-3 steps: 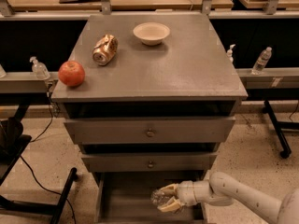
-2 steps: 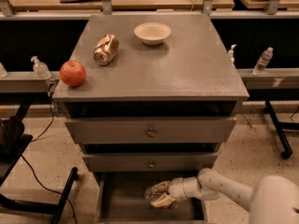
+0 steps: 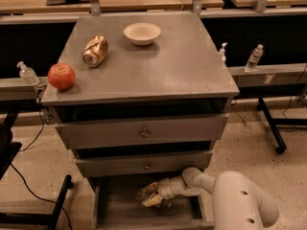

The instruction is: Place water bottle into bottom drawer

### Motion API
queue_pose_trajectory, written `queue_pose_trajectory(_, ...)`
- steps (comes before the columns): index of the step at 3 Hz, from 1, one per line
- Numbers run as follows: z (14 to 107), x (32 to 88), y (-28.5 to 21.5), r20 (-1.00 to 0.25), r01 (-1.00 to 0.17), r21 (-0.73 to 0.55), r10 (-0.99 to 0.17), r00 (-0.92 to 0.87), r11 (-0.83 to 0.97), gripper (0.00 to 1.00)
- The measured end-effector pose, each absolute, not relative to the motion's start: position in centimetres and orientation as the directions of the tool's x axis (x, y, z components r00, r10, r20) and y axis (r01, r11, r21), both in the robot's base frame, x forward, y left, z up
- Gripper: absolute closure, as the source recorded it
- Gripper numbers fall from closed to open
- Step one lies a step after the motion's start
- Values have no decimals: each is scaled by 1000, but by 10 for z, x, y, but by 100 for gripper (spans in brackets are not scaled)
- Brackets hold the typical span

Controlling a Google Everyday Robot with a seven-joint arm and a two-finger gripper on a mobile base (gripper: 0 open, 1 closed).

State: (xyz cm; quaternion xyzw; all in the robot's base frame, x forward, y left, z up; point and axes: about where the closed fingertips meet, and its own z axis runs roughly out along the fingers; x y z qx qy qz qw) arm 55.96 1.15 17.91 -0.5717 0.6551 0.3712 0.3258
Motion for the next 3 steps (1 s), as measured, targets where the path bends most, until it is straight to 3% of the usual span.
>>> queue_pose_trajectory(1, 181, 558, 16, -853, -992, 113, -506, -129, 63, 36)
queue_pose_trajectory(2, 180, 557, 17, -853, -992, 115, -505, -130, 61, 15)
queue_pose_trajectory(3, 179, 556, 20, -854, -991, 117, -504, -130, 58, 0)
